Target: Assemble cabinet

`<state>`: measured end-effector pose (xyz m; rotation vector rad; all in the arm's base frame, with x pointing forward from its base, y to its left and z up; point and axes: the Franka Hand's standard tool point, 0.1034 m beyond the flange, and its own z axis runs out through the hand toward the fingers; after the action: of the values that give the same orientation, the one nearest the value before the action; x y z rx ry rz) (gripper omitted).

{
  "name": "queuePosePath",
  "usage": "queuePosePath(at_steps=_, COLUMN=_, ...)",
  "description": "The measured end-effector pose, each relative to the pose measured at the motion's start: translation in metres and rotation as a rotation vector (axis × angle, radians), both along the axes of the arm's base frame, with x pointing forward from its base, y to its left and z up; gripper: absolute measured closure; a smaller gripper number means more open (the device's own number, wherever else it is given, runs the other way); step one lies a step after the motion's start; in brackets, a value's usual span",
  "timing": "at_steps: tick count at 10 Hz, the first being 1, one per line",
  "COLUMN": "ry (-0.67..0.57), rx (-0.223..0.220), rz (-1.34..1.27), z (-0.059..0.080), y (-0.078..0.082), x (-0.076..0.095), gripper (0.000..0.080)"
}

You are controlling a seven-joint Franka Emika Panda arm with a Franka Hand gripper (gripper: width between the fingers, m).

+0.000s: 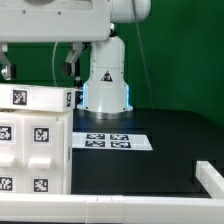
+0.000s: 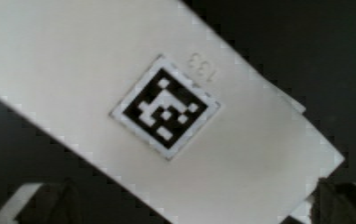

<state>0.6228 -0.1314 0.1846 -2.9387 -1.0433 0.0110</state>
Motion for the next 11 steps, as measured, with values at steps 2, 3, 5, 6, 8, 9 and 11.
queuePosePath(at_steps=2, ry=0.02, rx=0.0, rz=0.227, z=-0.007, y=-0.004, x=-0.005, gripper=0.015)
queuePosePath(at_steps=3, ry=0.028, rx=-0.002, rz=0.312, z=-0.008, y=-0.006, x=-0.007, gripper=0.015)
queuePosePath(at_steps=5, ry=0.026, rx=0.0, rz=0.422, z=-0.008, y=-0.008, x=-0.007, gripper=0.015)
queuePosePath(at_steps=6, ry=0.027, rx=-0.001, rz=0.468, z=-0.008, y=-0.009, x=-0.008, gripper=0.015)
queuePosePath(at_steps=8, ry=0.019, rx=-0.011, rz=0.58, z=-0.01, y=-0.012, x=-0.011, gripper=0.015)
queuePosePath(at_steps=9, ry=0.022, rx=-0.008, rz=0.589, z=-0.013, y=-0.013, x=-0.015, gripper=0.015)
queuePosePath(at_steps=11, ry=0.022, rx=-0.009, rz=0.593, z=-0.017, y=-0.017, x=-0.019, gripper=0.015)
